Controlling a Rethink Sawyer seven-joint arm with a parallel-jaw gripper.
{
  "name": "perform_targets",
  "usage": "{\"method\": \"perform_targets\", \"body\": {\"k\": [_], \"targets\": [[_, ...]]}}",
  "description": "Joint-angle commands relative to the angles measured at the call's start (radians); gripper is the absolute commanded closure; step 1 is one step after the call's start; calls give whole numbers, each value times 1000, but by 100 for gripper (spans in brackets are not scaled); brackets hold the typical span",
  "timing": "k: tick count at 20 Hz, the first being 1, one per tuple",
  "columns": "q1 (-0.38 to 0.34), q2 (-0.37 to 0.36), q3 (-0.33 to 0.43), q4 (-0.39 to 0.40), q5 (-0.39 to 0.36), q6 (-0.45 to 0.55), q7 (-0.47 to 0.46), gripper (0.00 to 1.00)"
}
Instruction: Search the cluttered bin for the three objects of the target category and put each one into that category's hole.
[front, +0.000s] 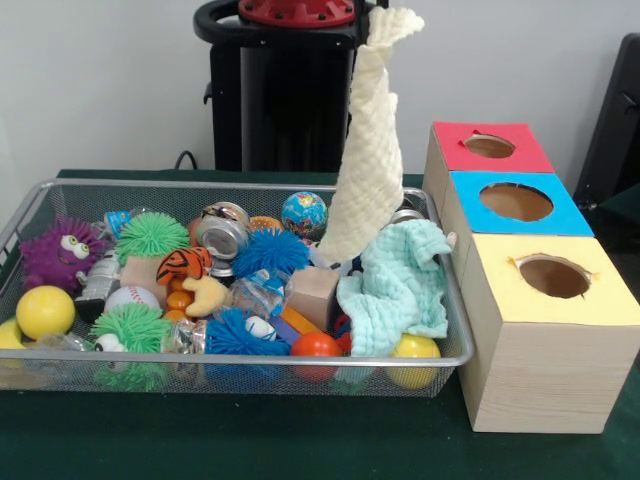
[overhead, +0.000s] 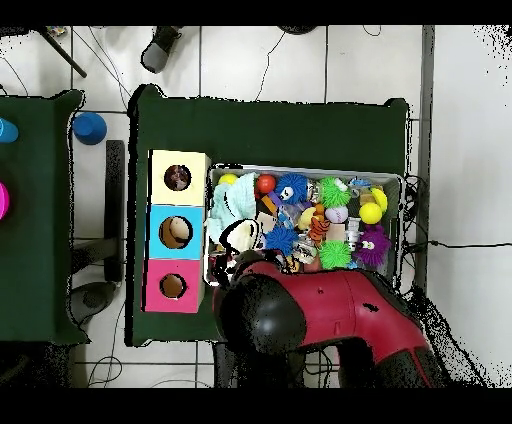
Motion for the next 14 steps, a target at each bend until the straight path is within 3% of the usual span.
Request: {"method": "perform_targets", "body": {"k": [1,9,14], "targets": [[-97,31,16,-64,-19,120,-154,100],[-254,5,128,-57,13,200,-308,100],[-343,-22,205,-33,17,220,-348,100]]}}
